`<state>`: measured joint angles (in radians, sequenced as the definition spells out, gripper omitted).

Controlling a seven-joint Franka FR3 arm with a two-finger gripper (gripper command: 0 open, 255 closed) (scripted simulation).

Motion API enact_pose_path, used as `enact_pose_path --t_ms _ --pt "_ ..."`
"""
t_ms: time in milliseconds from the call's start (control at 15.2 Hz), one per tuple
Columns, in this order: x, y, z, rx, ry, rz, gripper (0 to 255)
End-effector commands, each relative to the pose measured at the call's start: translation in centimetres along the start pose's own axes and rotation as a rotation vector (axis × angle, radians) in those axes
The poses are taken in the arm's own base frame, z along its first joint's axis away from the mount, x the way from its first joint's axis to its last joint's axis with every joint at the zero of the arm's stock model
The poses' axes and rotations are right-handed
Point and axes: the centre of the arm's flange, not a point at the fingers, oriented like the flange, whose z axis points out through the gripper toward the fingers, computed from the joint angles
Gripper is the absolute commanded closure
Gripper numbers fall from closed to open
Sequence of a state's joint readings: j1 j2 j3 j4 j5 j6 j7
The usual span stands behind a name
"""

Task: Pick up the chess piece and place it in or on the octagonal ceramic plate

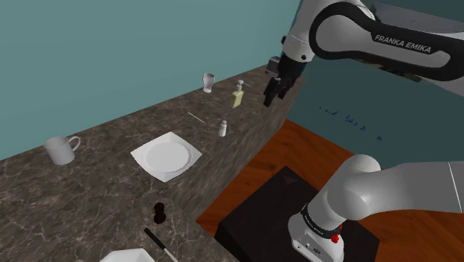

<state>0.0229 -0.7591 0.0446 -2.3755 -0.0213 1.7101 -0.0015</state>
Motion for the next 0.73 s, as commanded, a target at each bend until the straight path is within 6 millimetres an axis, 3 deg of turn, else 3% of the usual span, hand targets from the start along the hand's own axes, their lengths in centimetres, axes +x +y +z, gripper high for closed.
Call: enact_pose_path --t_ms 0,660 --pt "0.0 0.0 0.0 0.000 0.000 0.000 0" --pt "0.7 -8.6 9.4 0.036 0.012 0.034 0"
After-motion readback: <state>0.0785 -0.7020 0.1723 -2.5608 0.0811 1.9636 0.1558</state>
